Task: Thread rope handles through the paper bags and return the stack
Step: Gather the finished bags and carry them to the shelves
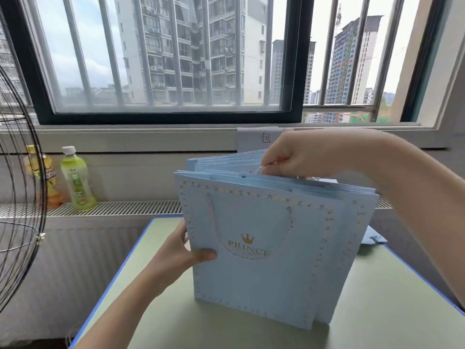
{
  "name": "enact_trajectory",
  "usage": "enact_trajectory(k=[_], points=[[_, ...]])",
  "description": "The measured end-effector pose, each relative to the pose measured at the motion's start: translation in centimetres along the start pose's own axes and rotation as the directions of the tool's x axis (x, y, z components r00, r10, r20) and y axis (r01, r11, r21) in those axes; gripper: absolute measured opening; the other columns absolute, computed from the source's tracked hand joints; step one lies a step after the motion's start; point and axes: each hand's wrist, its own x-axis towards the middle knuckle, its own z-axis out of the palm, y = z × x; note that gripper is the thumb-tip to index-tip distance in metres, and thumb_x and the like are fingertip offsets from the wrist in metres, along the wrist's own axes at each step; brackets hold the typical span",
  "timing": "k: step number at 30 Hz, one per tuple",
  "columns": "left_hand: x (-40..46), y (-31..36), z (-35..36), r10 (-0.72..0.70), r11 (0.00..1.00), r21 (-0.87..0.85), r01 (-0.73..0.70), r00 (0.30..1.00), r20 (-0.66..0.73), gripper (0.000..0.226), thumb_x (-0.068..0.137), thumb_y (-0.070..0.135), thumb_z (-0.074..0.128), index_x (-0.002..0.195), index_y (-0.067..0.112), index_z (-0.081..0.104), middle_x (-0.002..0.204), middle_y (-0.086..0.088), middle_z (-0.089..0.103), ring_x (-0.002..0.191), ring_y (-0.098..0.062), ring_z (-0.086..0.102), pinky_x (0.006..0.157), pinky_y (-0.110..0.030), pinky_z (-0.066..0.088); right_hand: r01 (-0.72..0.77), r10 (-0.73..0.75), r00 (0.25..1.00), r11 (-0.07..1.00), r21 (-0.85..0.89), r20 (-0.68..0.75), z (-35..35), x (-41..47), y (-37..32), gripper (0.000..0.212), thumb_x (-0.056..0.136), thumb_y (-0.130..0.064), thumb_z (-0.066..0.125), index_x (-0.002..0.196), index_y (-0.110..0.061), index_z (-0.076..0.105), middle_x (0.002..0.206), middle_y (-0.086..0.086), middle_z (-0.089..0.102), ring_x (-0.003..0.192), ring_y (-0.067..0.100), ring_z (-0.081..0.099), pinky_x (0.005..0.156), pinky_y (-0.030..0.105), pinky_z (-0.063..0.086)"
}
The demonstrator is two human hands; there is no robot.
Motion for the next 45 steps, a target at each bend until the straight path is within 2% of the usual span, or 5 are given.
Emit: enact_trajectory(k=[10,18,24,35,45], points=[[0.1,0.3,0.4,0.046,0.998,0.044,-0.044,0.998,-0.038,0.059,0.066,0.006,0.082,0.116,0.024,0.057,0.112,0.02,0.065,0.11,0.009,0.054,0.075,-0.013,0.05,-0.264,0.128,0.878,0.933,0.245,0.461,2.1,1.0,2.3,0.018,0.095,-0.014,0.051,0.105,-0.013,0.066,0.107,0.005,0.07,0.091,0.022,0.067,0.084,0.035,0.053],[0.0,0.3,0.3,0.054,0.995,0.086,-0.05,0.998,-0.042,0.056,0.072,0.007,0.076,0.116,0.034,0.053,0.109,0.031,0.062,0.105,0.018,0.051,0.077,-0.011,0.049,-0.115,0.095,0.993,0.89,0.442,0.067,-0.4,-2.0,2.3,0.049,0.082,-0.054,0.038,0.104,-0.024,0.071,0.108,-0.012,0.07,0.099,0.001,0.065,0.088,0.021,0.052],[0.0,0.4,0.6,0.035,0.996,0.083,-0.032,0.999,-0.036,0.053,0.075,-0.001,0.073,0.113,0.03,0.053,0.1,0.031,0.065,0.093,0.023,0.053,0.068,-0.003,0.045,-0.061,-0.049,0.976,0.875,0.48,0.214,0.8,-4.5,3.2,0.071,0.072,-0.076,0.038,0.116,-0.026,0.065,0.112,-0.008,0.069,0.102,0.011,0.066,0.087,0.024,0.052],[-0.2,0.3,0.7,0.048,0.998,-0.044,-0.049,0.999,-0.011,0.057,0.069,0.009,0.075,0.121,0.018,0.053,0.112,0.003,0.069,0.104,-0.014,0.065,0.076,-0.021,0.053,-0.026,0.215,0.907,0.886,0.462,-0.362,4.3,-7.4,5.6,0.029,0.075,-0.038,0.07,0.102,-0.04,0.061,0.117,-0.017,0.057,0.108,-0.014,0.049,0.092,0.008,0.039],[-1.1,0.5,1.1,0.061,0.979,-0.196,-0.062,0.998,-0.011,0.093,0.044,0.038,0.092,0.123,0.018,0.048,0.117,-0.003,0.067,0.106,-0.021,0.065,0.077,-0.027,0.055,0.223,0.254,0.914,0.337,0.915,-0.317,14.6,-4.8,9.5,0.094,0.061,-0.047,0.084,0.138,-0.026,0.034,0.134,0.004,0.053,0.122,0.021,0.053,0.103,0.051,0.041]])
